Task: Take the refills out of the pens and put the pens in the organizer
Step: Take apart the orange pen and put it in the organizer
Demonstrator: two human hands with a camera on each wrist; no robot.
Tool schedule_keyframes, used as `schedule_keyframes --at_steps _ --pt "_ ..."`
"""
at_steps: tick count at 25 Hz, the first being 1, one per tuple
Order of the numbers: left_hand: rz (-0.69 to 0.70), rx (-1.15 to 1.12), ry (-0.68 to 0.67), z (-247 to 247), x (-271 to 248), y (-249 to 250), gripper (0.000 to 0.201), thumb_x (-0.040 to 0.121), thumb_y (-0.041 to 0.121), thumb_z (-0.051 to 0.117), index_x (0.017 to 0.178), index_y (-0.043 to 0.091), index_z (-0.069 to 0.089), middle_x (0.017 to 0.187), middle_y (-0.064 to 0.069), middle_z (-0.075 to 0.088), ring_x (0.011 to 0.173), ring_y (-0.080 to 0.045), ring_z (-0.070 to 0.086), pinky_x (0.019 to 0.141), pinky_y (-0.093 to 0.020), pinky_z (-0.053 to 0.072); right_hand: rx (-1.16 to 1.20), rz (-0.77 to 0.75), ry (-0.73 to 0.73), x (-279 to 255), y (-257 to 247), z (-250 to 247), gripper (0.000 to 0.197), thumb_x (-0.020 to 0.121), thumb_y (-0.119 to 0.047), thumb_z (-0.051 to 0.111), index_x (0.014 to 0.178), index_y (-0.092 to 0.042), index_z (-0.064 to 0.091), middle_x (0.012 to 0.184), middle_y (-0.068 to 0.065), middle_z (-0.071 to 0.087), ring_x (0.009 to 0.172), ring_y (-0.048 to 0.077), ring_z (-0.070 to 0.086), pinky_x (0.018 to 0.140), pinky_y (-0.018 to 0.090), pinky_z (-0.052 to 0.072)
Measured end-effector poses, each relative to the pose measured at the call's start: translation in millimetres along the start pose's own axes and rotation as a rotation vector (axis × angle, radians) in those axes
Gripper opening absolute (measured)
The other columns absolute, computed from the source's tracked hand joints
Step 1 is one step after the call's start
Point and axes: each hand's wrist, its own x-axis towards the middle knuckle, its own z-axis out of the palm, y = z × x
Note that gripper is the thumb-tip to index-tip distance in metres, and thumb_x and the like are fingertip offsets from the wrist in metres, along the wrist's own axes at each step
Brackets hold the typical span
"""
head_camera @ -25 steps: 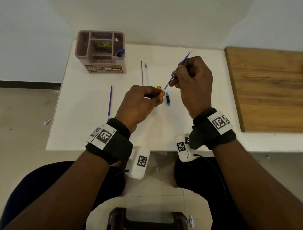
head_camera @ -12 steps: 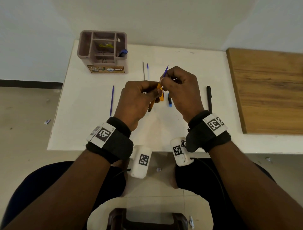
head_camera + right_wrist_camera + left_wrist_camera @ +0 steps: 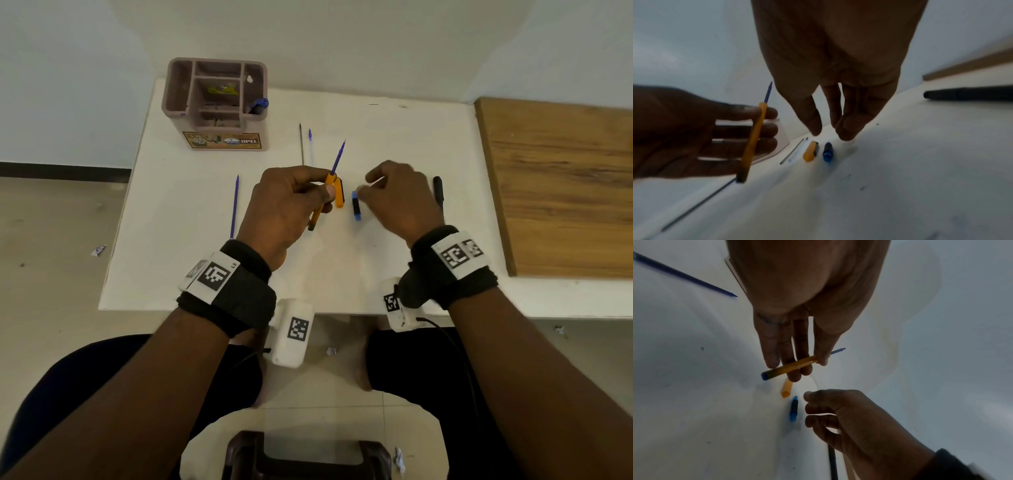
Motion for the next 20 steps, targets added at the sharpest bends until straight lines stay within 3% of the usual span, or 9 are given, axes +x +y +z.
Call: schedule_keyframes --at_steps 3,6,8,10,12,20 --pt "0.01 0.001 -0.005 3.3 -0.1 -2.2 0.029 0.097 0.022 0.067 0.126 0.021 0.07 0.103 -0.001 0.078 0.093 -0.012 0.077 0.077 -0.022 0.055 -0.197 -0.06 -0.071 -4.9 -1.2 16.0 0.034 0.098 -0.03 0.068 0.125 -0.011 0.062 0.117 0.007 0.067 0.104 0.023 0.063 0.085 0.03 0.048" --pt "0.018 0.012 -0.017 6.1 -0.8 -2.6 0.024 0.097 0.024 0.067 0.121 0.026 0.071 0.099 0.002 0.079 0.091 -0.009 0.077 0.071 -0.021 0.053 -0.203 -0.047 -0.067 -4.1 -4.8 18.0 0.031 0.097 -0.024 0.069 0.125 -0.011 0.062 0.119 0.01 0.067 0.095 0.021 0.058 0.081 0.029 0.045" --pt "0.018 0.014 -0.023 7.0 -2.0 -2.2 0.021 0.097 0.025 0.067 0.117 0.028 0.072 0.097 0.002 0.079 0.09 -0.009 0.076 0.071 -0.022 0.054 0.034 -0.014 0.032 0.5 -3.3 8.0 0.034 0.092 -0.025 0.07 0.125 -0.016 0.064 0.114 0.008 0.072 0.095 0.02 0.065 0.086 0.031 0.05" --pt "0.011 0.019 -0.036 8.3 -2.6 -1.7 0.022 0.097 0.025 0.067 0.119 0.024 0.072 0.098 0.001 0.079 0.092 -0.012 0.076 0.073 -0.025 0.056 0.492 -0.018 0.141 1.8 -4.2 -7.0 0.035 0.089 -0.018 0.07 0.125 -0.018 0.066 0.098 0.008 0.079 0.092 0.022 0.076 0.094 0.041 0.059" --pt "-0.001 0.032 -0.054 11.1 -2.1 -1.4 0.027 0.097 0.026 0.066 0.124 0.02 0.072 0.101 -0.001 0.078 0.094 -0.015 0.076 0.075 -0.026 0.056 0.811 -0.085 0.19 -1.7 -7.2 -19.4 0.032 0.093 -0.008 0.067 0.124 -0.016 0.067 0.093 0.011 0.079 0.088 0.022 0.079 0.095 0.041 0.062" --pt "-0.02 0.058 -0.062 23.1 -0.1 -2.2 0.028 0.097 0.025 0.067 0.124 0.018 0.071 0.1 -0.001 0.078 0.091 -0.014 0.076 0.073 -0.025 0.056 0.853 -0.2 0.194 -7.8 -13.6 -24.5 0.033 0.095 -0.005 0.067 0.127 -0.01 0.067 0.1 0.015 0.077 0.087 0.025 0.08 0.095 0.043 0.062"
